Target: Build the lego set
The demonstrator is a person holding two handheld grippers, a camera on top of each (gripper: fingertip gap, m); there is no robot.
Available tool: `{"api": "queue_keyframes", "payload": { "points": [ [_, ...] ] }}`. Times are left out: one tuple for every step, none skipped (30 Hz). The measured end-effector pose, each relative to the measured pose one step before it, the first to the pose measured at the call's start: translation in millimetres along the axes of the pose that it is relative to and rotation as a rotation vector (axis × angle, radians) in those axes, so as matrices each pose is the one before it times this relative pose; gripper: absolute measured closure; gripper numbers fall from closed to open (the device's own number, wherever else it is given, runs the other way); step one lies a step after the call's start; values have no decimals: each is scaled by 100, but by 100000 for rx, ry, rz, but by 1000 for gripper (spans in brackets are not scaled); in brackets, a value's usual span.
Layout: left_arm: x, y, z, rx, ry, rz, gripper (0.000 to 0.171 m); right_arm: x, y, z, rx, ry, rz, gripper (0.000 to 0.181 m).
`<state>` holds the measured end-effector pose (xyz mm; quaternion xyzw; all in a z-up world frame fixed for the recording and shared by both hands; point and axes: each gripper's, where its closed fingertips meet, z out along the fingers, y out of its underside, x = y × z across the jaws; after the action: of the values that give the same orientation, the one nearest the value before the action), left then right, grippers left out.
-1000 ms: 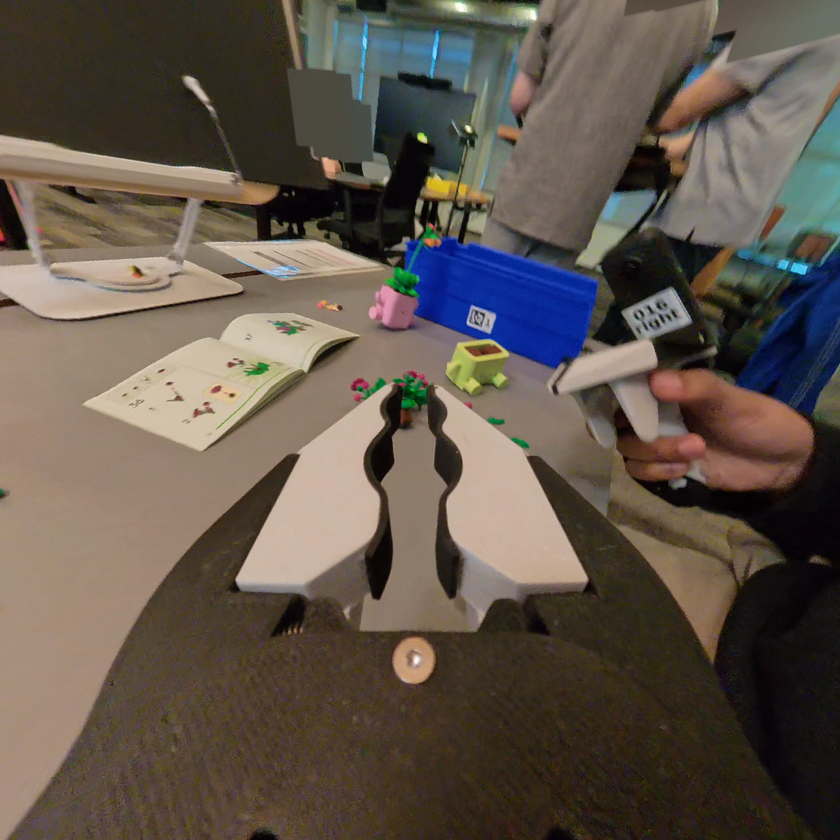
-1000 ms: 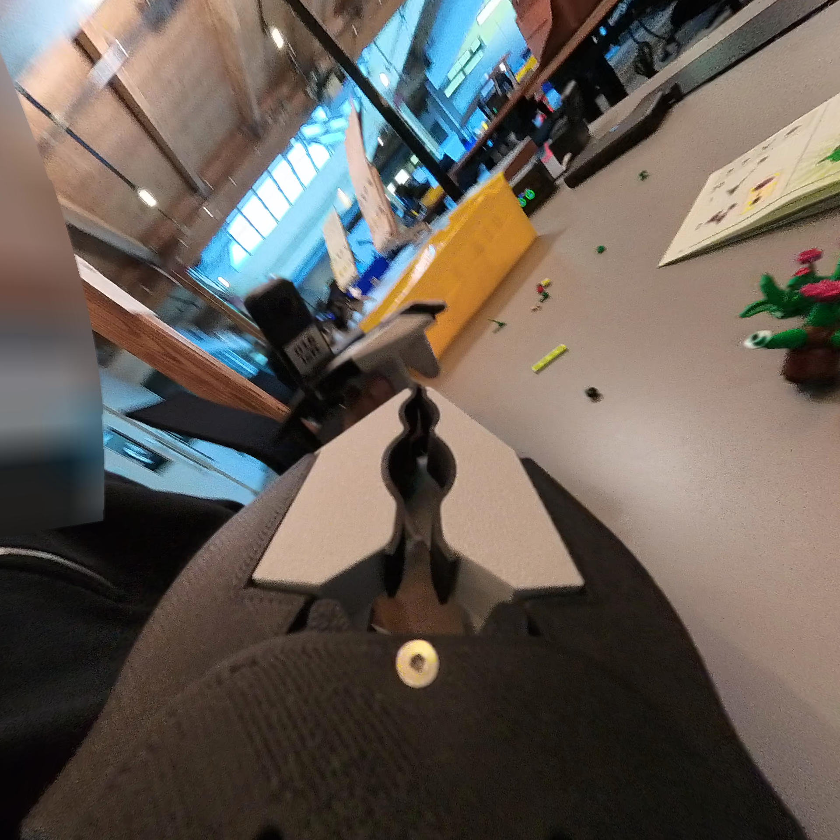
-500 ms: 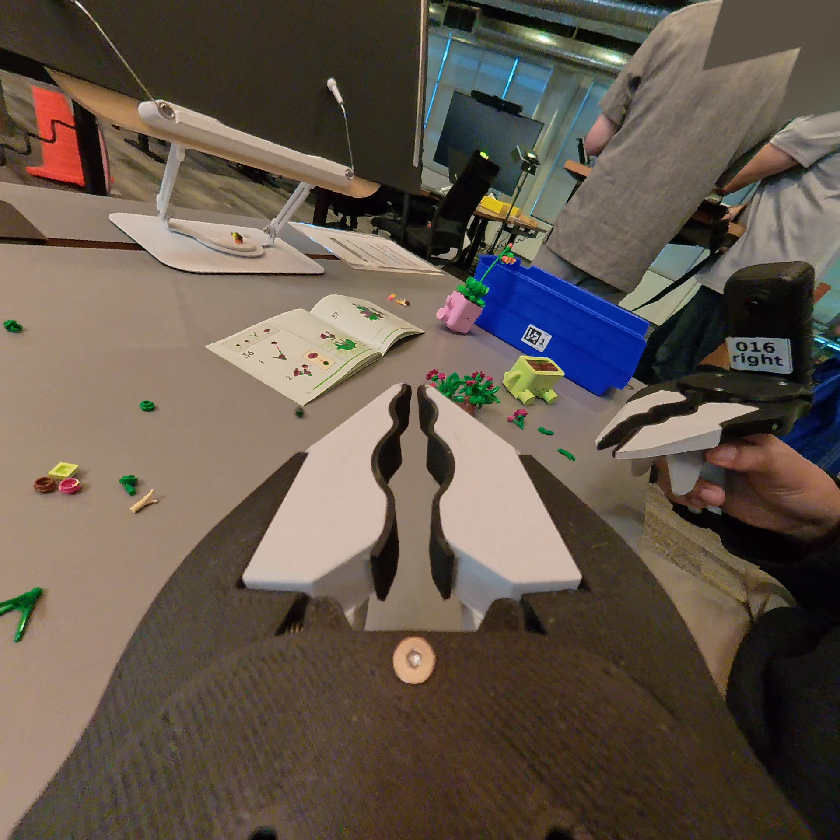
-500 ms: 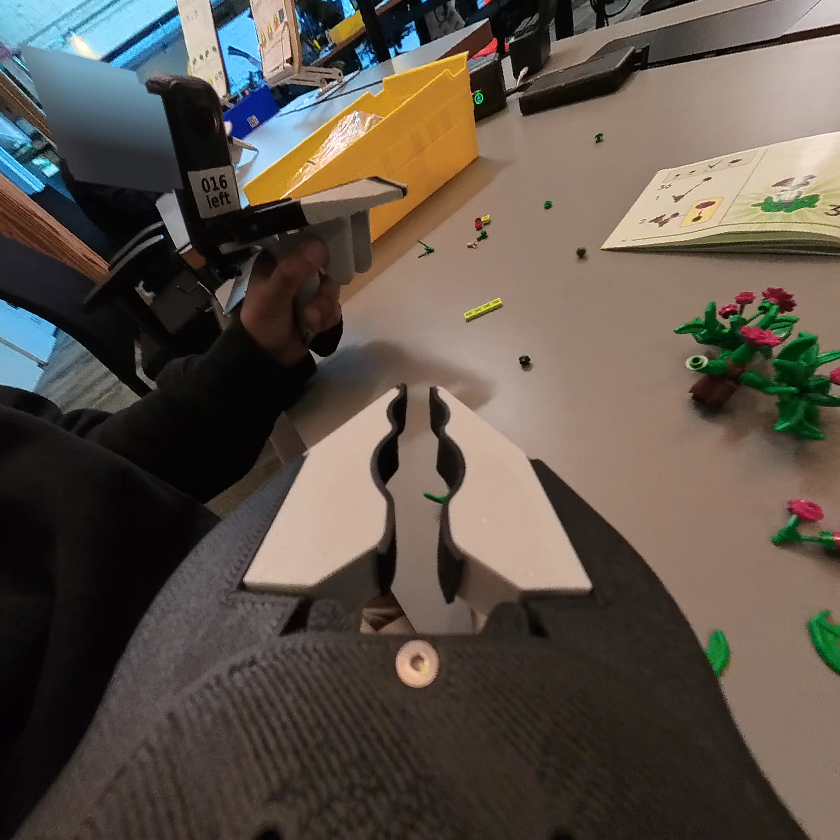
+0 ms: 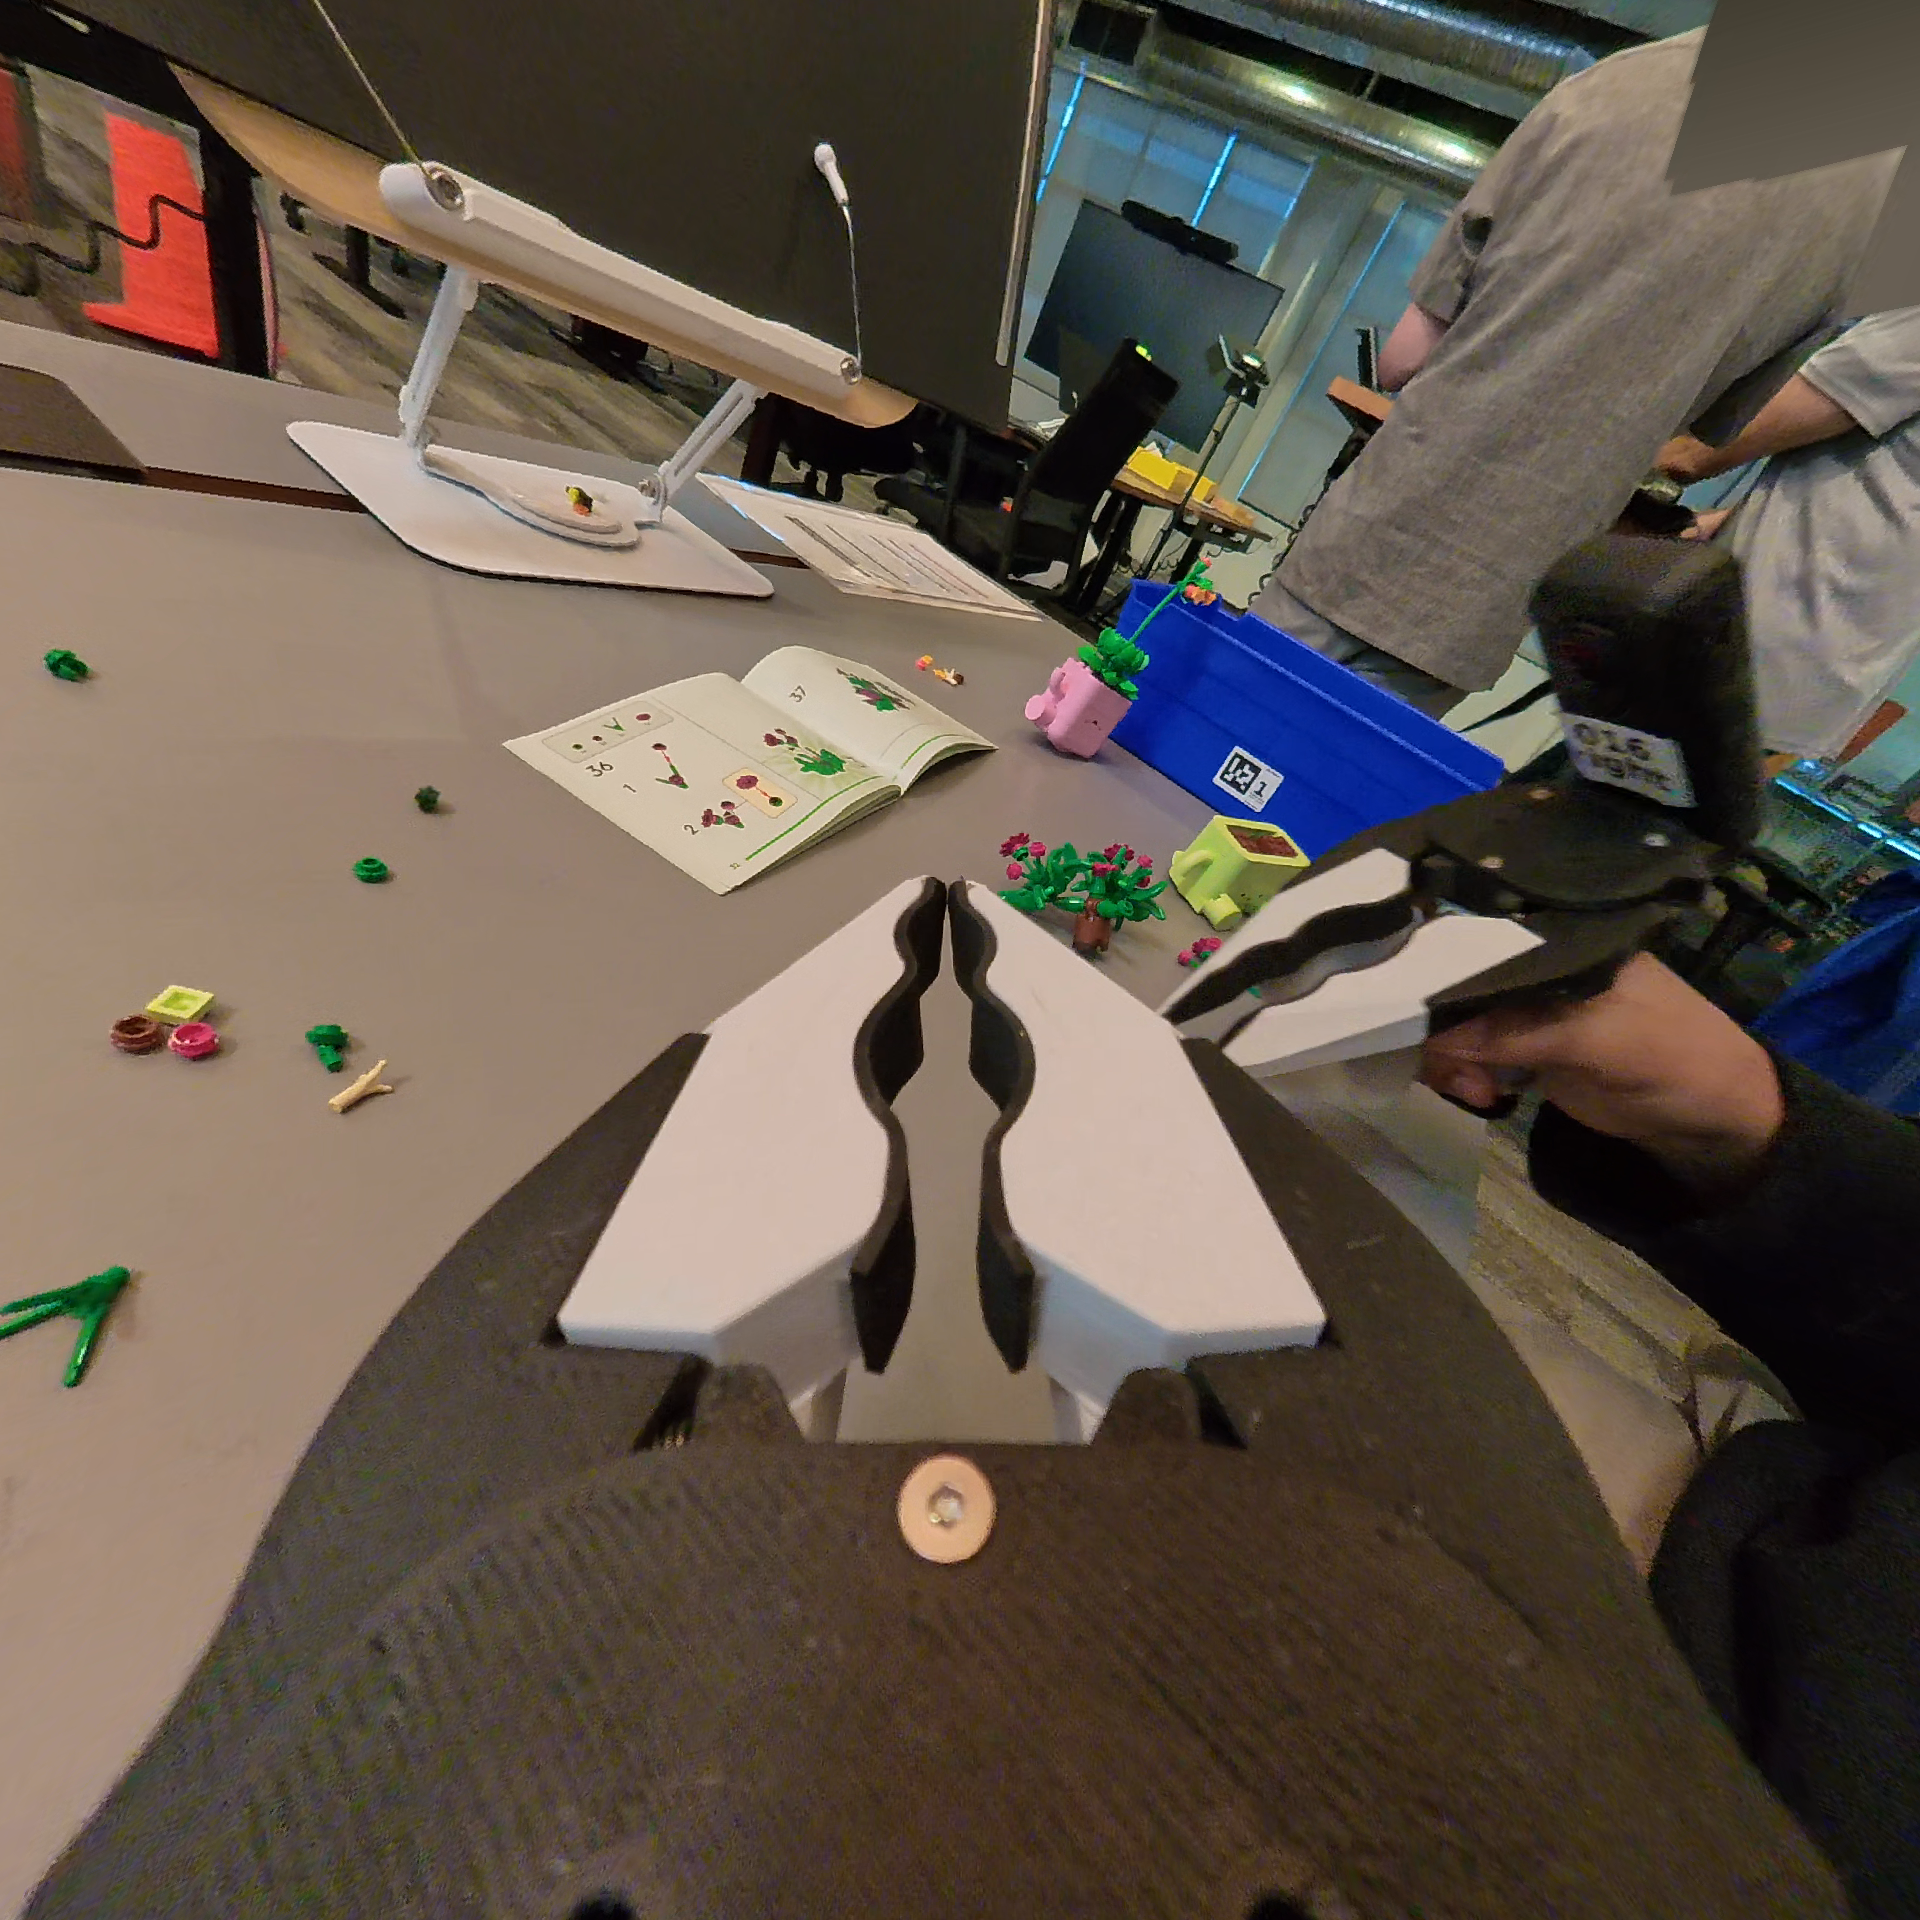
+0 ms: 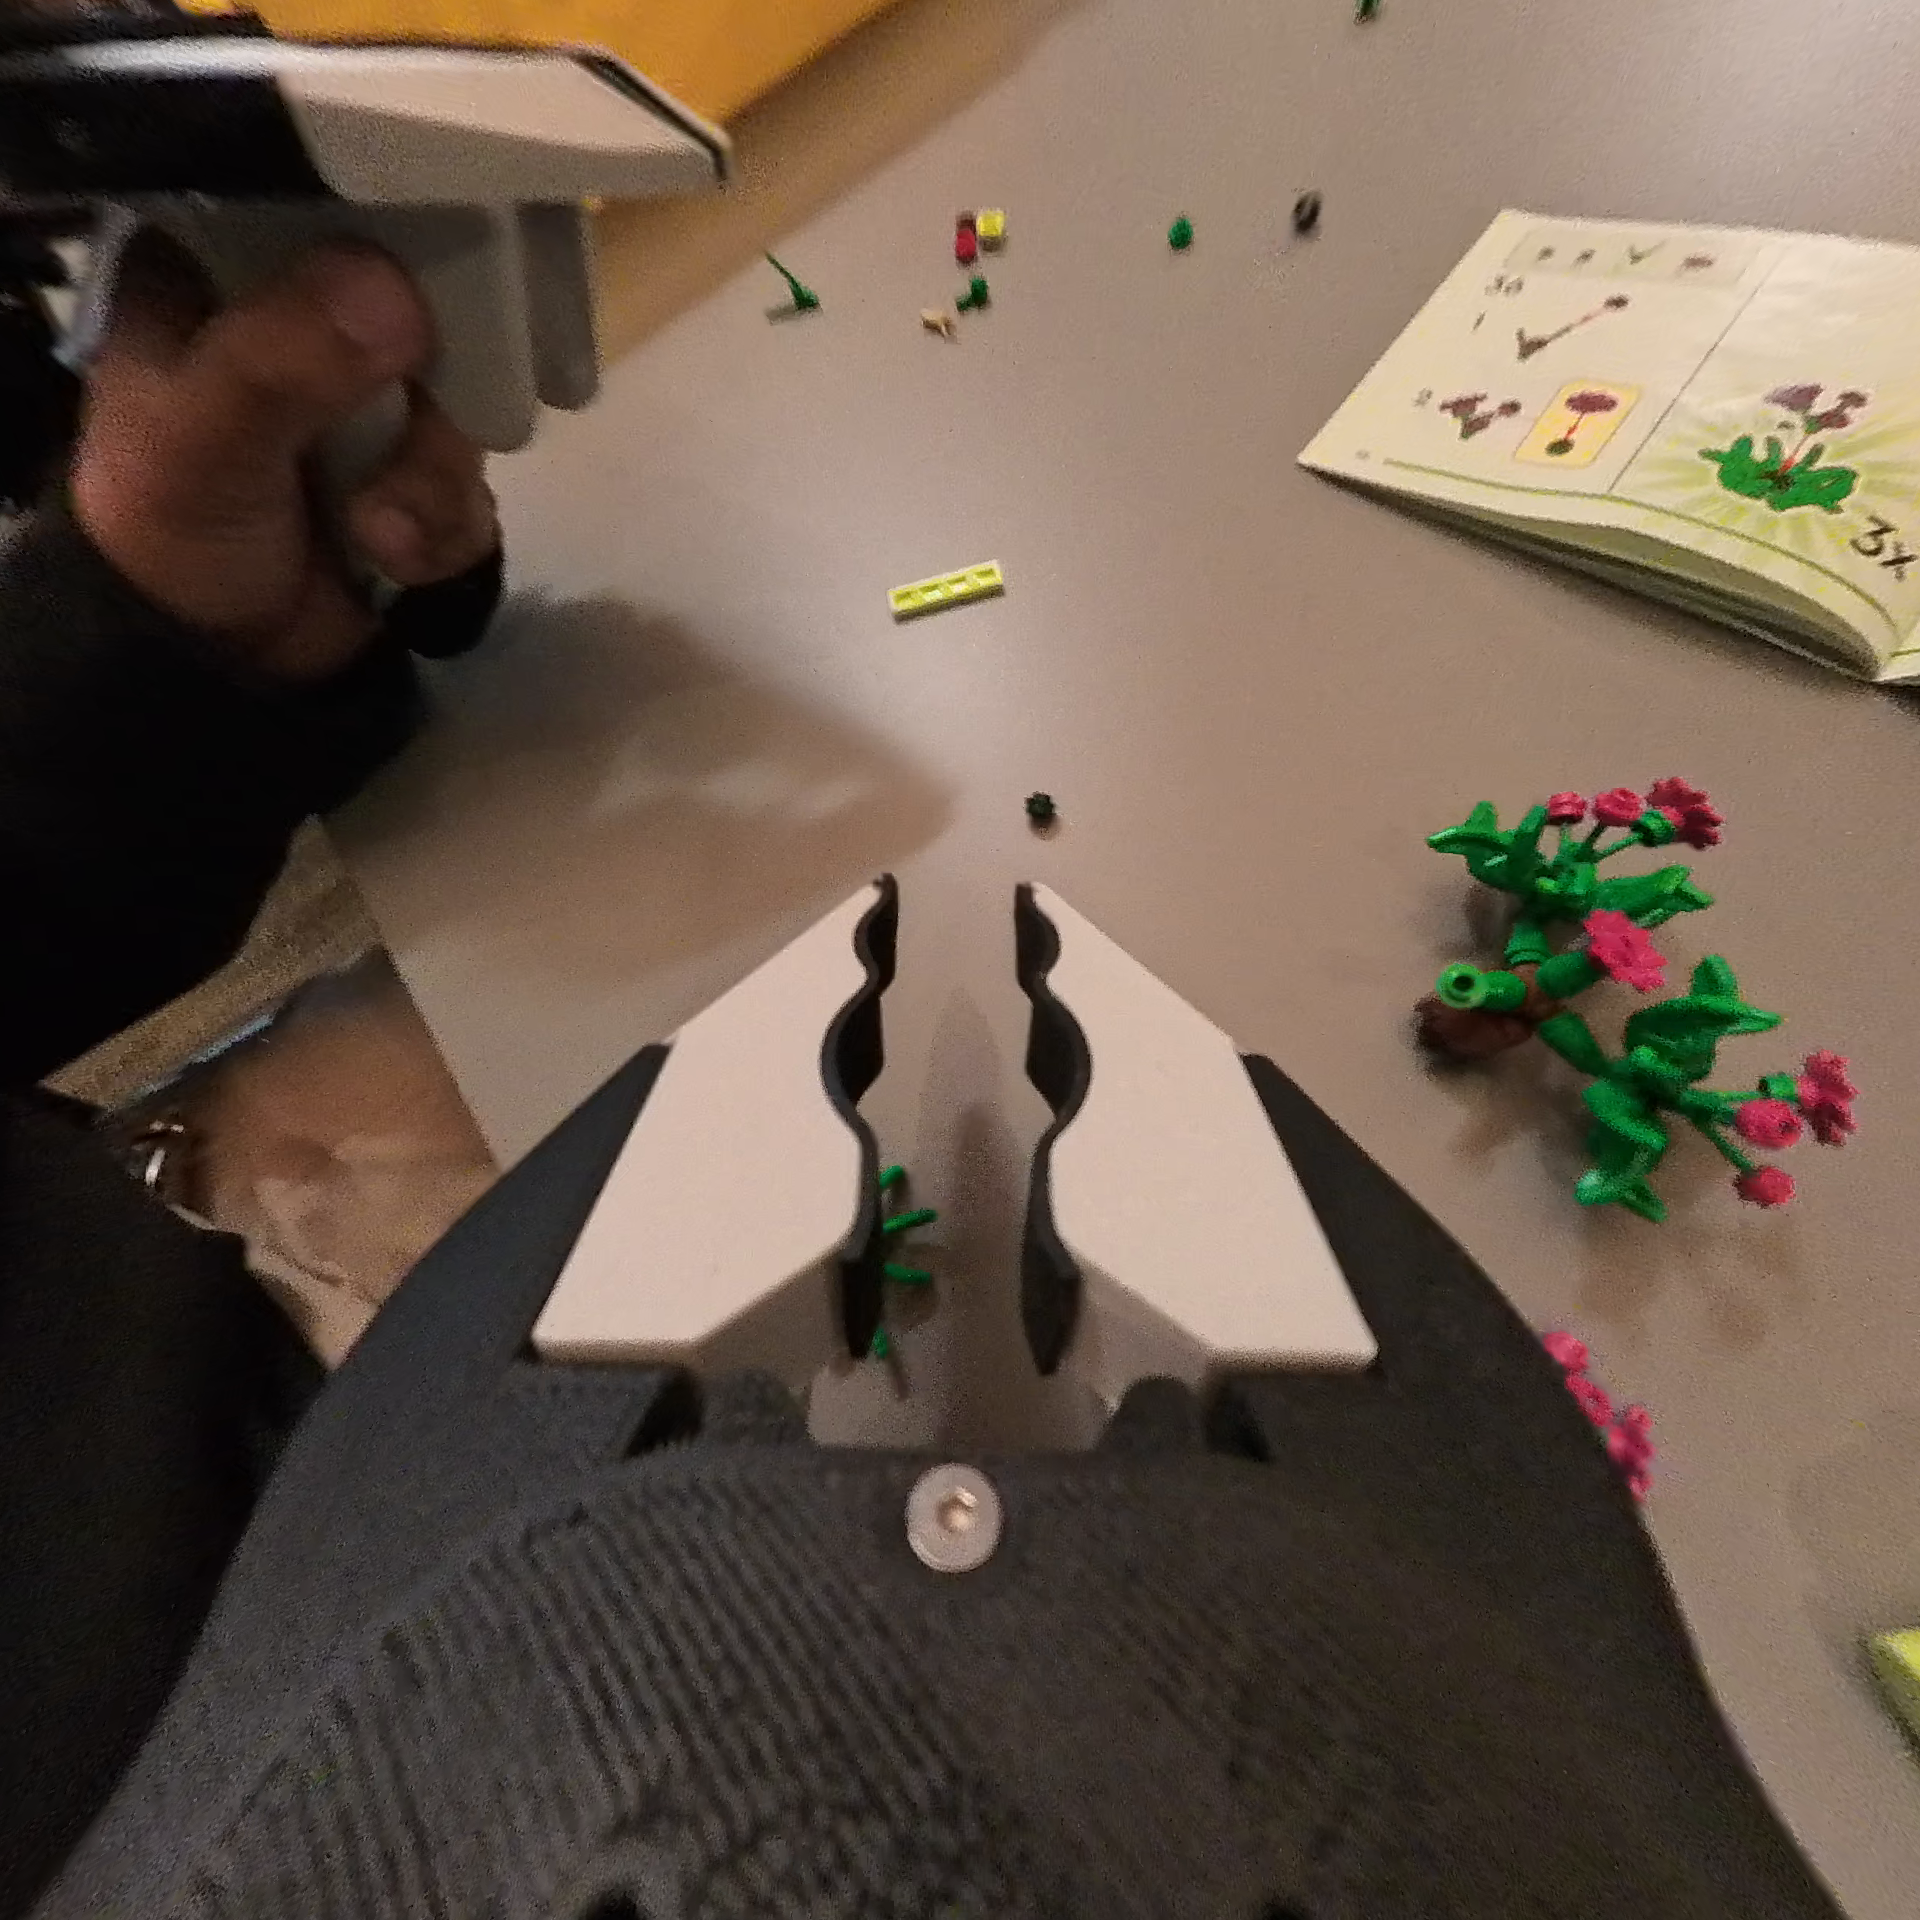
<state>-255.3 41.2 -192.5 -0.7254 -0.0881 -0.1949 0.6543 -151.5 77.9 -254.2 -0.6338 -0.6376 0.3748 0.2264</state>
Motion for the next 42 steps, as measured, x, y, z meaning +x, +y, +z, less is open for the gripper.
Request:
{"api": "queue_keyframes", "payload": {
  "points": [
    [37, 69, 54, -272, 342, -66, 171, 439, 242, 564, -2866, 302, -763, 159],
    [52, 81, 61, -342, 383, -99, 171, 427, 233, 544, -2748, 923, -1443, 157],
    [40, 108, 81, -459, 400, -197, 171, 266, 134, 538, -2082, 655, -1762, 157],
    [44, 104, 80, -461, 473, -240, 171, 80, -12, 503, -1122, -26, -1498, 157],
    [41, 106, 84, -415, 450, -317, 171, 10, -63, 489, -756, -350, -916, 157],
    [67, 98, 77, -387, 507, -370, 171, 15, -54, 468, -852, -574, -404, 157],
    [70, 87, 86, -389, 548, -305, 171, 27, -50, 415, -908, -536, -145, 157],
    [59, 80, 74, -401, 455, -262, 171, 66, -79, 369, -527, -229, -102, 157],
    [68, 82, 72, -350, 416, -194, 171, 54, -90, 311, -197, -308, -11, 157],
    [59, 79, 70, -358, 418, -203, 171, -3, -121, 290, 123, -637, 178, 158],
    [52, 83, 69, -356, 447, -241, 171, 3, -76, 255, 109, -698, 326, 158],
    [73, 75, 76, -309, 465, -198, 171, 77, -26, 221, -145, -215, 346, 160],
    [72, 63, 72, -314, 490, -198, 171, 85, -151, 116, 761, -58, 181, 163],
    [80, 75, 71, -340, 570, -230, 171, 79, -29, 80, -57, -137, 174, 166],
    [98, 75, 75, -312, 661, -188, 171, 3, 85, 21, -715, -494, -70, 176],
    [146, 53, 66, -274, 976, -94, 171, -25, 20, -59, -241, -242, -258, 176],
    [286, 26, 73, -111, 1802, 65, 170, -48, -147, -217, 1139, -30, -346, 176],
    [351, 4, 95, -80, 2200, 103, 169, -163, -443, -406, 3220, -685, 551, 176],
    [451, -22, 111, 75, 2368, 469, 165, -435, -792, -592, 5630, -2741, 1964, 176],
    [668, -106, 143, 699, 3276, 1194, 159, -869, -1216, -750, 8306, -5772, 3323, 176],
    [712, -161, 180, 930, 2755, 1562, 153, -1086, -1569, -874, 10381, -7301, 5194, 176],
    [841, -200, 208, 1036, 2456, 3011, 146, -1186, -1699, -875, 11085, -8212, 7337, 176],
    [998, -212, 220, 811, 2083, 5210, 144, -1341, -1640, -776, 10385, -9390, 8639, 176],
    [854, -239, 226, 557, -248, 7033, 142, -1392, -1390, -579, 8720, -9744, 8987, 176],
    [698, -301, 196, 783, -2045, 8141, 140, -1156, -944, -353, 6103, -7875, 8467, 177],
    [716, -278, 174, 547, -1879, 7844, 140, -884, -359, -123, 2885, -5890, 6532, 177],
    [642, -302, 164, 644, -1554, 6329, 140, -738, -8, 39, 987, -4770, 4872, 177],
    [490, -334, 134, 1105, -1451, 4266, 141, -589, 123, 98, 529, -3676, 3827, 177],
    [355, -359, 88, 1496, -1045, 2192, 145, -452, 141, 123, 658, -2910, 3161, 177],
    [267, -330, 42, 1711, -507, 811, 147, -383, 122, 92, 680, -2788, 2779, 177],
    [231, -279, 8, 1484, 354, -53, 149, -293, 81, 37, 682, -2422, 2518, 176],
    [117, -168, -16, 862, 418, -636, 152, -216, 54, -2, 618, -2003, 1792, 176],
    [-1, -88, -46, 437, 198, -727, 153, -141, 4, -45, 761, -1302, 1269, 177],
    [-101, -44, -67, 261, -116, -636, 154, -37, 28, -69, 487, -477, 831, 177],
    [-86, -27, -79, 129, 111, -535, 155, -62, 61, -66, 93, -394, 466, 177],
    [9, -117, -99, 585, 653, -401, 155, -27, 71, -70, -48, -74, 366, 177],
    [109, -128, -77, 664, 1337, -534, 154, 22, 35, -70, 290, 417, -96, 177],
    [134, -87, -31, 342, 1457, -825, 153, -43, 17, -76, 313, 66, -133, 177],
    [140, -11, 5, 61, 1380, -781, 151, -62, 33, -46, 117, -102, 129, 177],
    [147, 31, 37, 17, 1216, -532, 151, -46, 37, -44, 212, -11, 79, 177],
    [3, 62, 45, -189, 190, -509, 150, -7, 92, -7, -281, 220, -42, 177],
    [-7, 13, 20, 126, -62, -283, 150, 66, 155, -3, -702, 587, -209, 177]
  ]
}}
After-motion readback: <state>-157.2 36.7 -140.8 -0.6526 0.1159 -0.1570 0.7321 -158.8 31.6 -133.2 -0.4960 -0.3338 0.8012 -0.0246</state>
